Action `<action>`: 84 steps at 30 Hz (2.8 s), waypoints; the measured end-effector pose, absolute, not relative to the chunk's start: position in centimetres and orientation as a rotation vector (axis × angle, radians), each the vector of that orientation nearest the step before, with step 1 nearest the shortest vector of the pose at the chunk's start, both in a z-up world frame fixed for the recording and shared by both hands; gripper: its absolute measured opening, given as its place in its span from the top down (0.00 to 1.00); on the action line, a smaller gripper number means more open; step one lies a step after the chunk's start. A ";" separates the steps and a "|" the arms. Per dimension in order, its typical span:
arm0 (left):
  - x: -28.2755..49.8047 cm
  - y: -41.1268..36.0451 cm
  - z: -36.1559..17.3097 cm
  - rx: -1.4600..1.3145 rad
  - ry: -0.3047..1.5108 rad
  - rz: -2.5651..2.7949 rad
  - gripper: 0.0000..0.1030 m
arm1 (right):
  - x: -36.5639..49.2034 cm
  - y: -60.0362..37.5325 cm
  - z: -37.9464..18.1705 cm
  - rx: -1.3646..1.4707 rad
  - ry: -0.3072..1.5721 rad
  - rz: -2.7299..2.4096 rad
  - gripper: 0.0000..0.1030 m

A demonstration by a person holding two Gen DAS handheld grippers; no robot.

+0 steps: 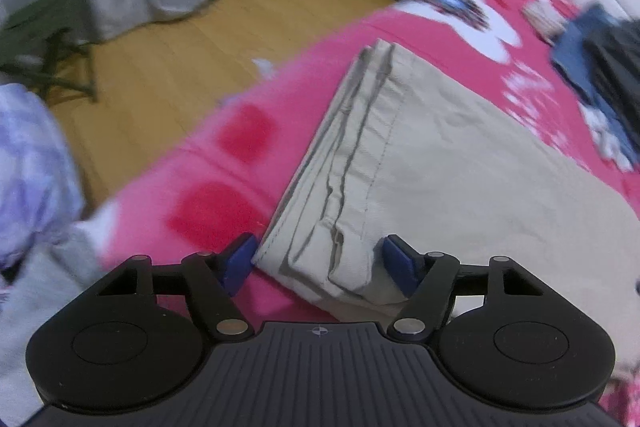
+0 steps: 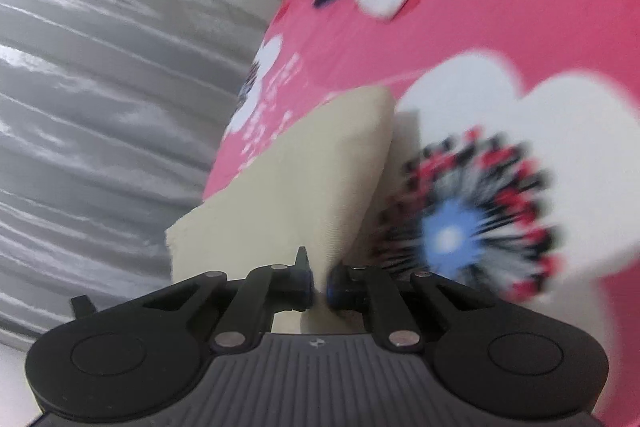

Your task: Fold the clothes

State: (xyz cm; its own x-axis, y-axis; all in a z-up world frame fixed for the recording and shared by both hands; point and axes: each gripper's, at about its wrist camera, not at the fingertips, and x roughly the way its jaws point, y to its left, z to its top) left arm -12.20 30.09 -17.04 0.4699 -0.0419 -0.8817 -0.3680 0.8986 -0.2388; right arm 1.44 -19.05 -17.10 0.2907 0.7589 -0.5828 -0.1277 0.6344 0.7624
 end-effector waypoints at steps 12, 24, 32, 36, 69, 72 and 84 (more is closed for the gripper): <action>-6.8 13.0 -19.0 -0.356 1.117 -0.240 0.34 | -2.8 -37.7 -12.1 0.627 1.033 0.336 0.92; -7.8 11.4 -13.1 -0.079 0.957 -0.270 0.32 | -12.3 -39.2 -8.3 0.255 0.858 0.218 0.67; -8.5 3.7 -16.6 0.212 0.945 -0.417 0.31 | -14.8 -29.3 -13.9 -0.107 0.931 0.415 0.73; -8.2 5.6 -17.7 0.169 0.989 -0.400 0.25 | -17.1 -32.2 -15.5 -0.207 0.978 0.323 0.84; -5.6 1.4 -18.5 0.250 0.941 -0.452 0.26 | 1.6 -38.7 -14.8 0.258 0.824 0.043 0.93; -5.6 1.5 -18.5 0.247 0.941 -0.454 0.25 | 2.2 -41.2 -14.7 0.460 0.860 0.031 0.73; -5.9 1.9 -18.4 0.239 0.934 -0.466 0.24 | 1.4 -37.6 -14.7 0.221 0.786 0.164 0.85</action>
State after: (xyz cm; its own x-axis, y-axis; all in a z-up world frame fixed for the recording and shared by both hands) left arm -5.88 1.89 -18.35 0.5050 -0.2807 -0.8162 0.4834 0.8754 -0.0020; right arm 1.42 -37.57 -14.66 0.6955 0.2280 -0.6814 -0.0640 0.9642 0.2572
